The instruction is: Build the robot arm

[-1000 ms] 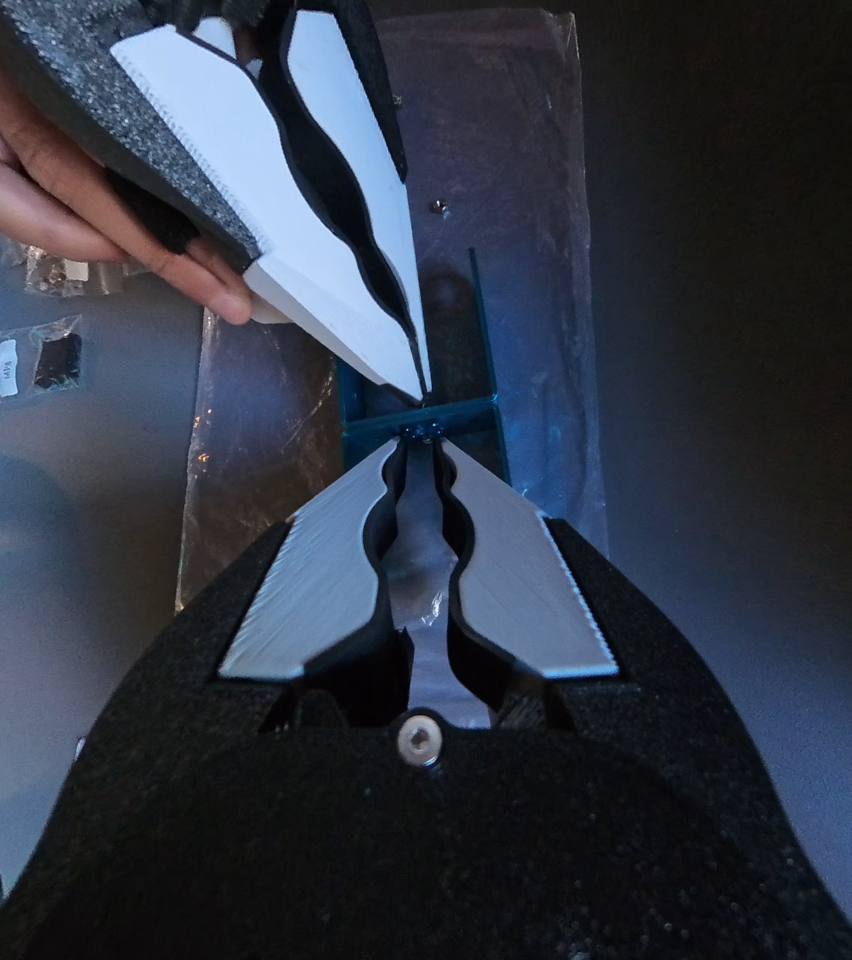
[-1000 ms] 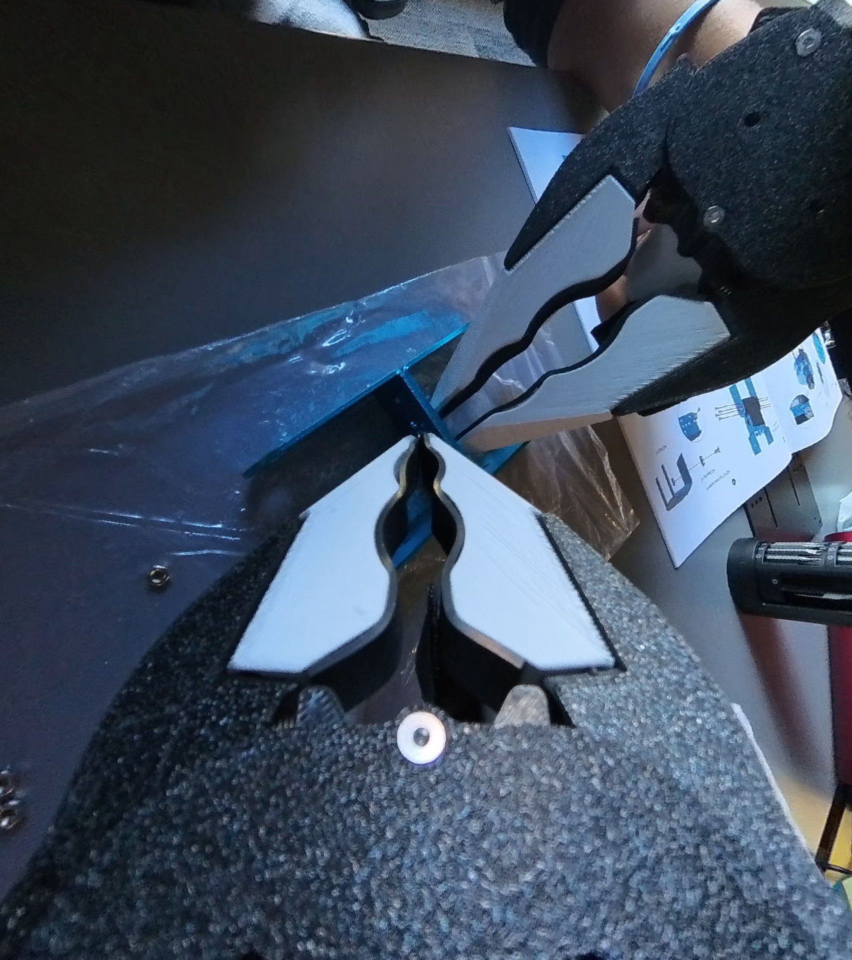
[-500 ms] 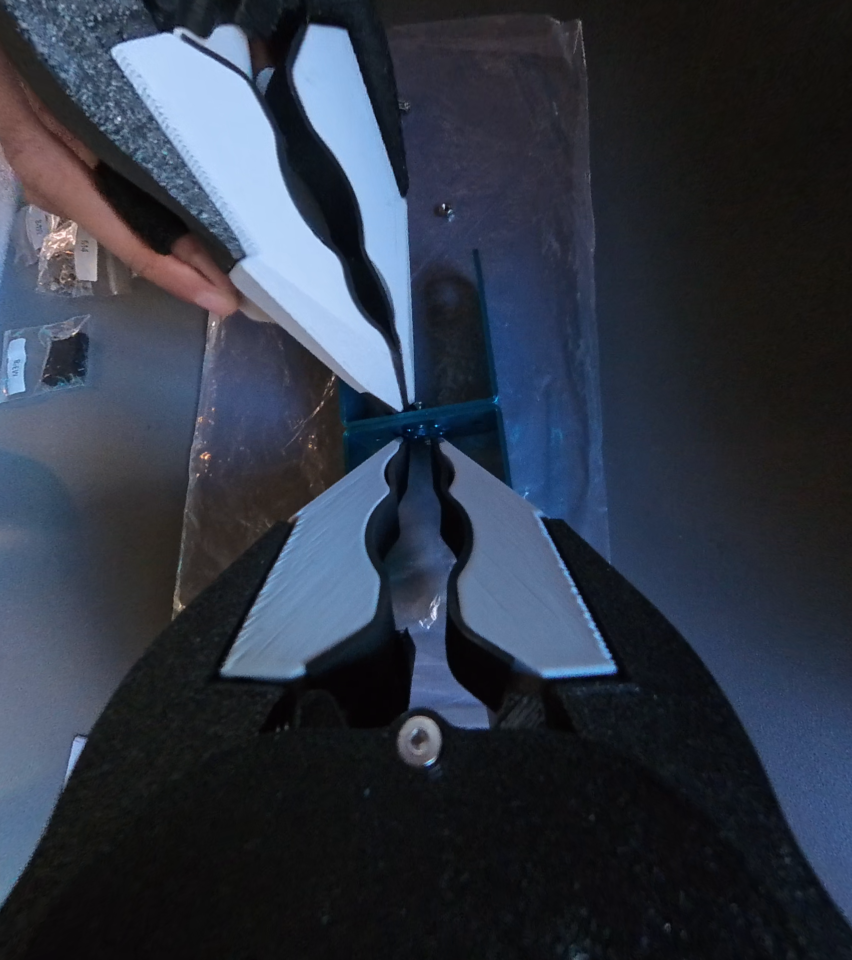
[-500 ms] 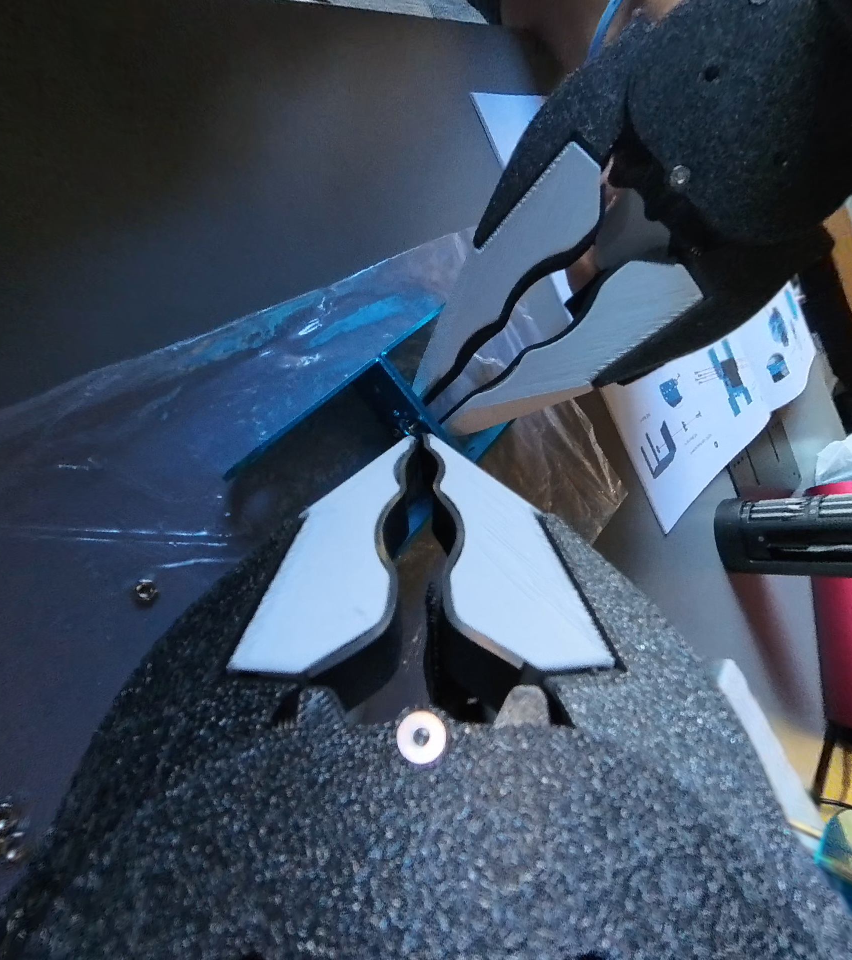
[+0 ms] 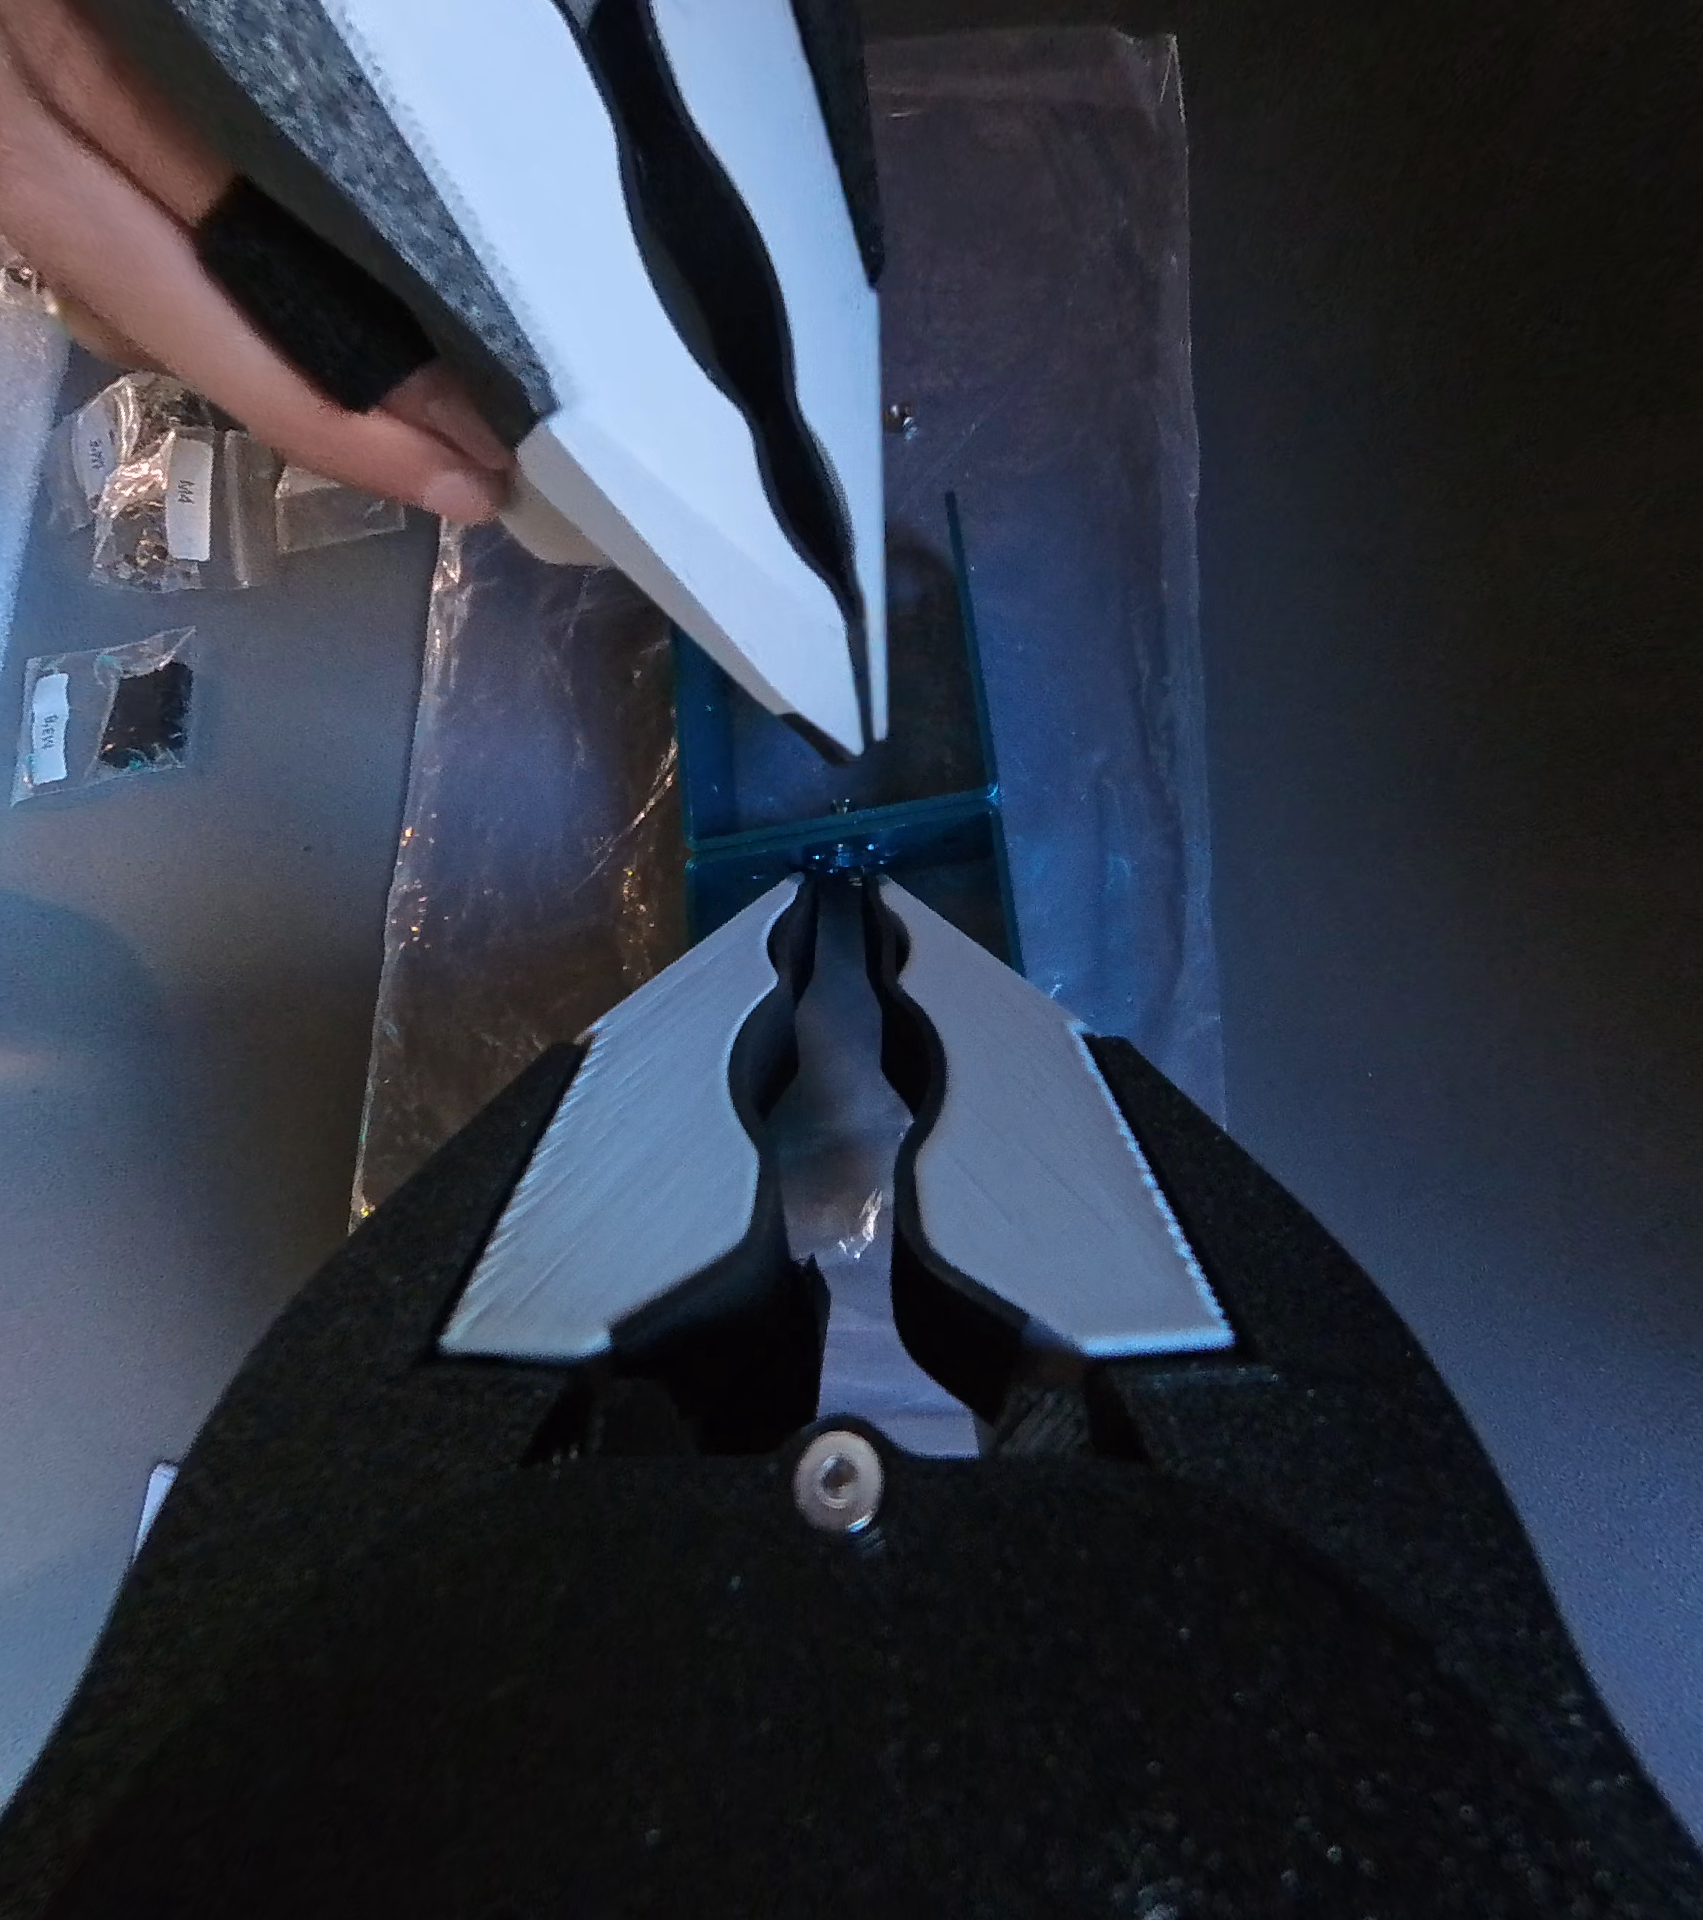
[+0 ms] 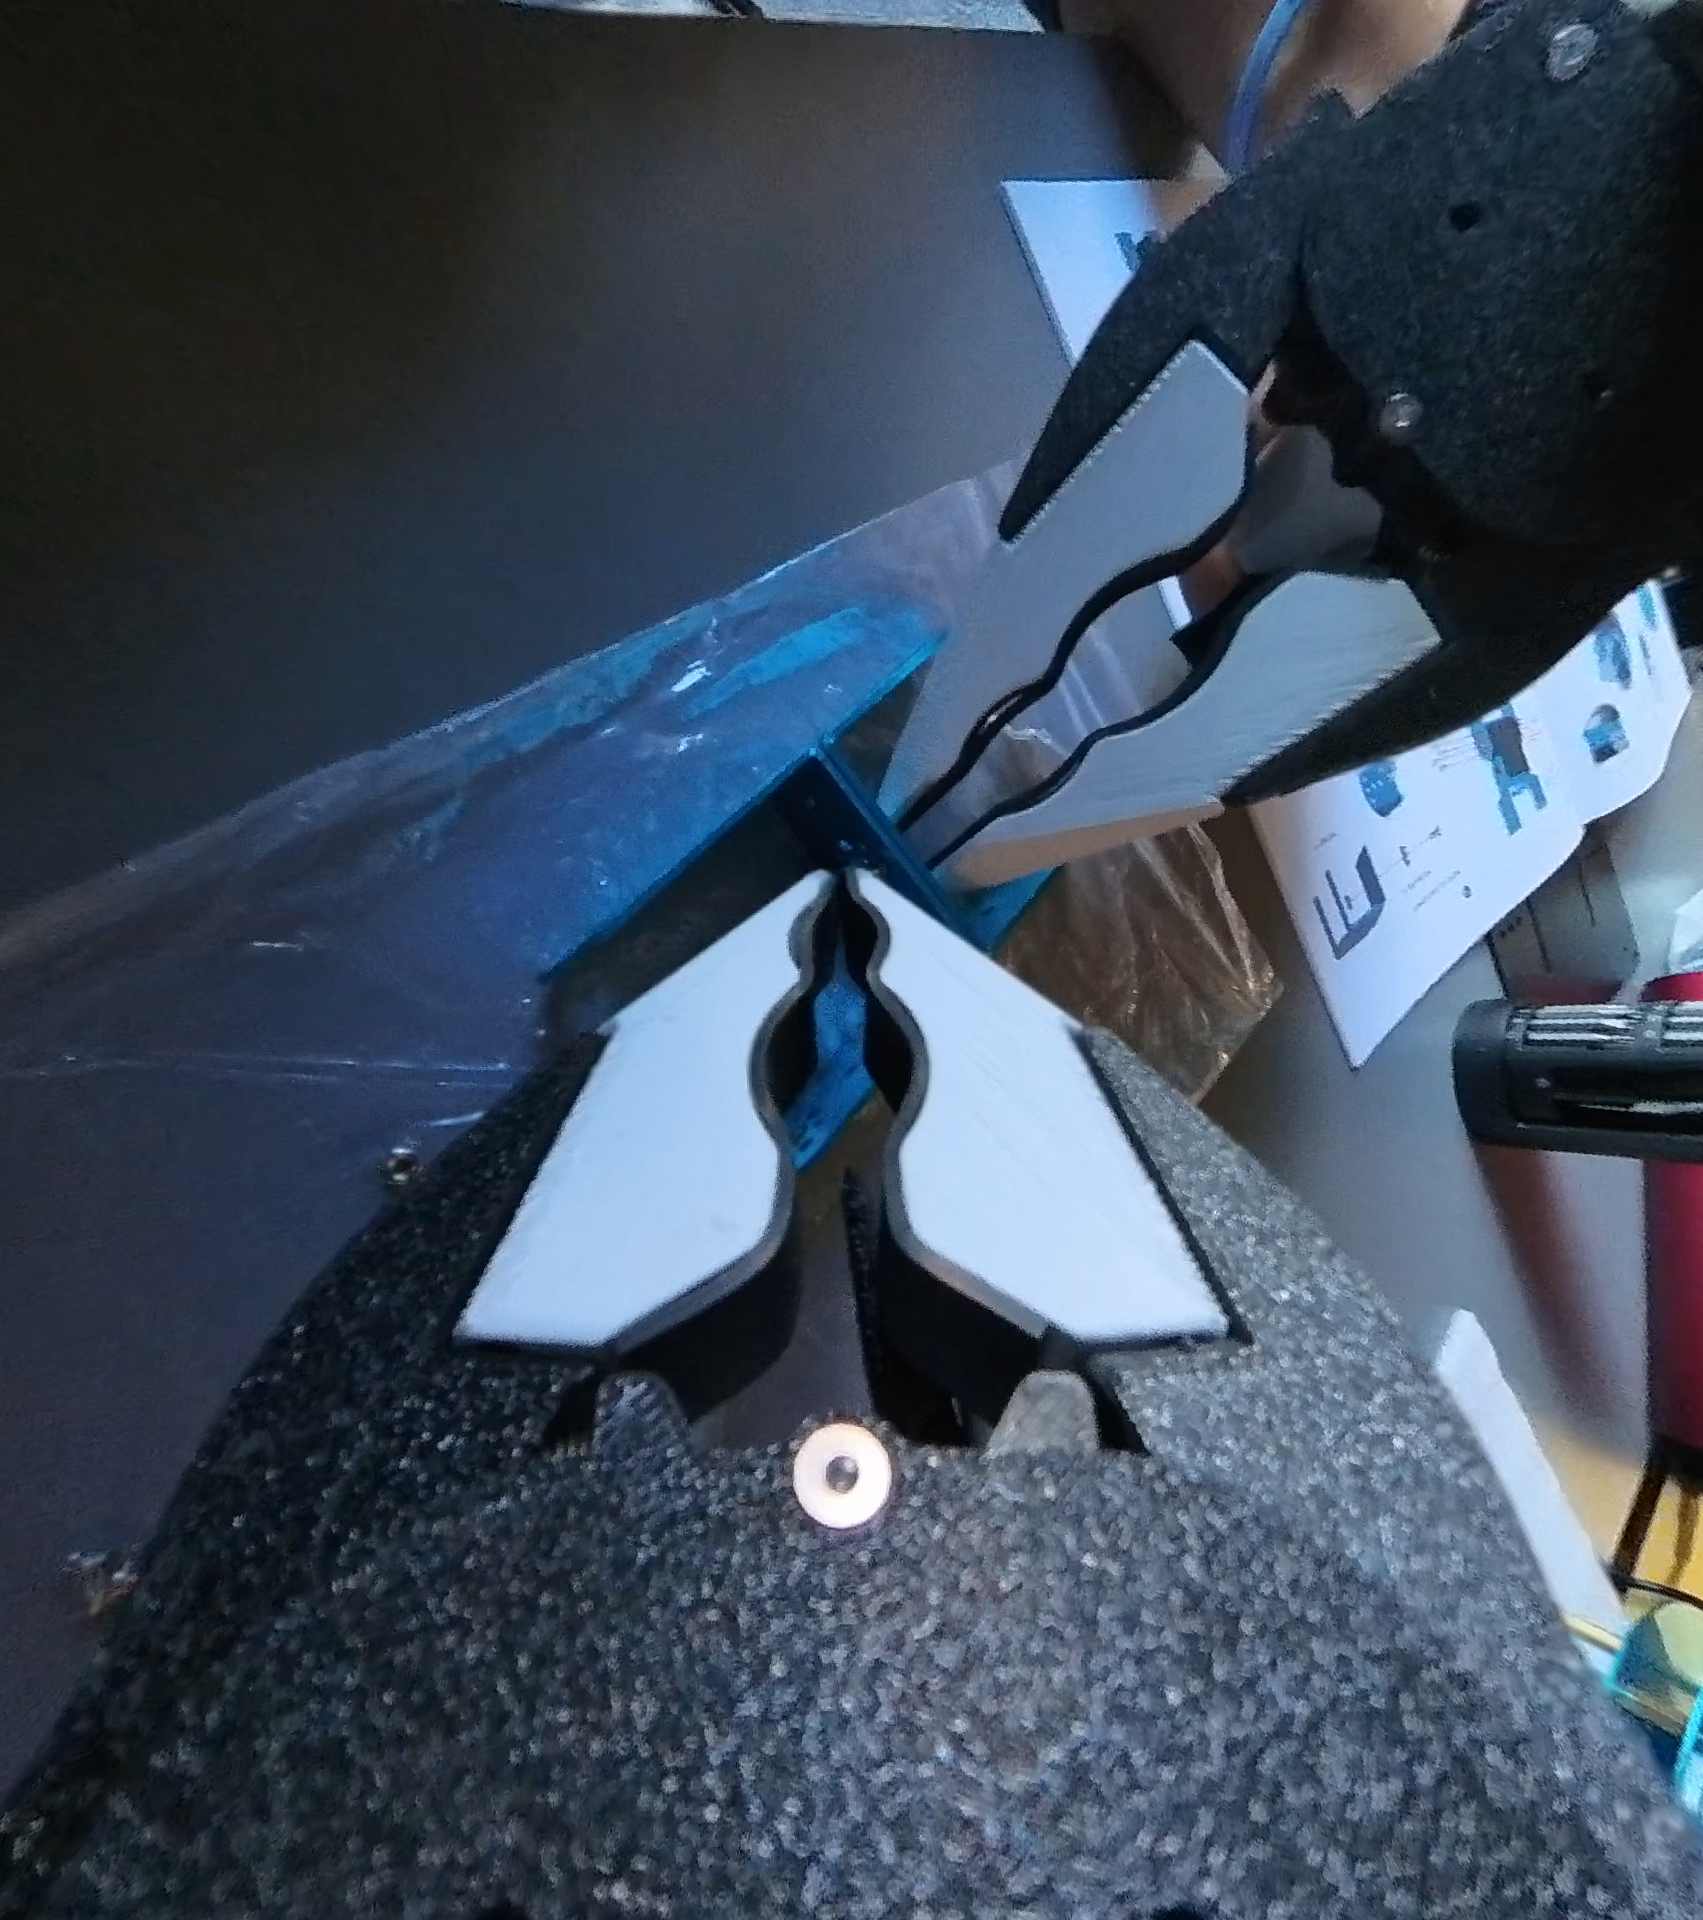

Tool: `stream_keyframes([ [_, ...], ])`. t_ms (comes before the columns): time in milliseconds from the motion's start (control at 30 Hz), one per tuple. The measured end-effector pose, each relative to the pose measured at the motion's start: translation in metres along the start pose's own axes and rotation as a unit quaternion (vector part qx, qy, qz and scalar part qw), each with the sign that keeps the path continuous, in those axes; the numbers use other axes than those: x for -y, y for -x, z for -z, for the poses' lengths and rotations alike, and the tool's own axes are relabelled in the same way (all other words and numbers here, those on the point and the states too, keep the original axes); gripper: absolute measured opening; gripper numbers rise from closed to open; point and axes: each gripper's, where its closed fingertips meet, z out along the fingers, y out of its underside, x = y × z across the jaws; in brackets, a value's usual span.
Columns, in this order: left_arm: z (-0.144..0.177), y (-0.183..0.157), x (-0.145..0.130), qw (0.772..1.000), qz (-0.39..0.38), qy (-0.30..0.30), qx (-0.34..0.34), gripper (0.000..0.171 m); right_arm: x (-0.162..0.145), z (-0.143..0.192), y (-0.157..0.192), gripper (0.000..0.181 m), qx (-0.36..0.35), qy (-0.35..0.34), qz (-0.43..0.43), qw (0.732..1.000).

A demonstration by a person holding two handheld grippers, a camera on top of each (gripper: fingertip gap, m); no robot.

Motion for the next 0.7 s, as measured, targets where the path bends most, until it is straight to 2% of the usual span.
stream_keyframes([
  [100,0.000,0.000,0.000,1.000,0.000,0.000,0.000,0.007,-0.003,-0.007,0.006,0.000,0.022,0.019,-0.005,1.000],
  [167,-0.001,0.000,0.000,1.000,-0.001,0.000,0.000,0.007,-0.006,-0.010,0.001,0.000,0.008,0.031,0.006,0.999],
  [700,-0.002,0.000,0.000,1.000,-0.003,-0.002,0.008,0.009,-0.007,-0.008,-0.004,0.000,0.005,0.028,-0.012,1.000],
])
